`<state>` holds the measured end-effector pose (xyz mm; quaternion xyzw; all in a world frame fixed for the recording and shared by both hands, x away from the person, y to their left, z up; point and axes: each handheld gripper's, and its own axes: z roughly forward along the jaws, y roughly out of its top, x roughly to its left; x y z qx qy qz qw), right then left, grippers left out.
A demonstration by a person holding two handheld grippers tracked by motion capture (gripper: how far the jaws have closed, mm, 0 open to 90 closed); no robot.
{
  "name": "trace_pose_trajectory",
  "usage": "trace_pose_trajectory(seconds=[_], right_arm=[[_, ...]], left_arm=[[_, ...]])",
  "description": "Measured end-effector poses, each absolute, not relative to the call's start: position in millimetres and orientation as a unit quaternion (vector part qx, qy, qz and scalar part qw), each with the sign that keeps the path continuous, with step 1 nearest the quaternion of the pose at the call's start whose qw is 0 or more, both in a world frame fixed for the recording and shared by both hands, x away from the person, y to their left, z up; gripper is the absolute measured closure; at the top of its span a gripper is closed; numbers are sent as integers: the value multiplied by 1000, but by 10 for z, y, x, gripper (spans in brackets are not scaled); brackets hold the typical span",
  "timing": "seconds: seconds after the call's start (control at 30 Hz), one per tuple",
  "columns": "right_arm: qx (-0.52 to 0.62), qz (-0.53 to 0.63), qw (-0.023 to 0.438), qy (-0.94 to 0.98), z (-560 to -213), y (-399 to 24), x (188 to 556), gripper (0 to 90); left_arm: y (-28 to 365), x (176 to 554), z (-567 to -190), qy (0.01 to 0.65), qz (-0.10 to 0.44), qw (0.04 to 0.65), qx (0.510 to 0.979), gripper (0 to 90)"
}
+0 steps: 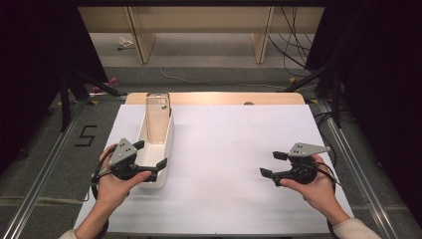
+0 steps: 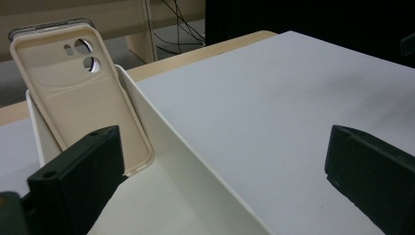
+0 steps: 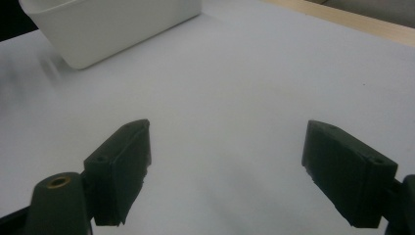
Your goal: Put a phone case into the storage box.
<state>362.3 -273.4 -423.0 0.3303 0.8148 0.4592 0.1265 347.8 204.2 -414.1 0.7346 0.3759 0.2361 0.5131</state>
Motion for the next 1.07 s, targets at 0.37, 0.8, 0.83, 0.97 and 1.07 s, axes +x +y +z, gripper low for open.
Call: trace_pose_trajectory(seconds=[0.37,0.8,0.83,0.97,1.07], right_arm=[[336,460,129,812,-4228,-2809,3594,194],[333,460,126,814,-4252,-2781,3574,193],[333,459,125,814,-4256,-2778,3573,193],[331,461,122,815,-4266,-2759,3569,193],[331,460,120,815,-4270,-2751,3567,193]], left_arm=[[2033,3422,-4203,366,239,512,739,5],[2007,3371,-4250,364,241,513,739,5],[2004,3371,-4250,364,241,513,739,5],[1995,3370,-4252,362,243,512,740,6],[1990,3371,-4257,361,244,510,741,6]])
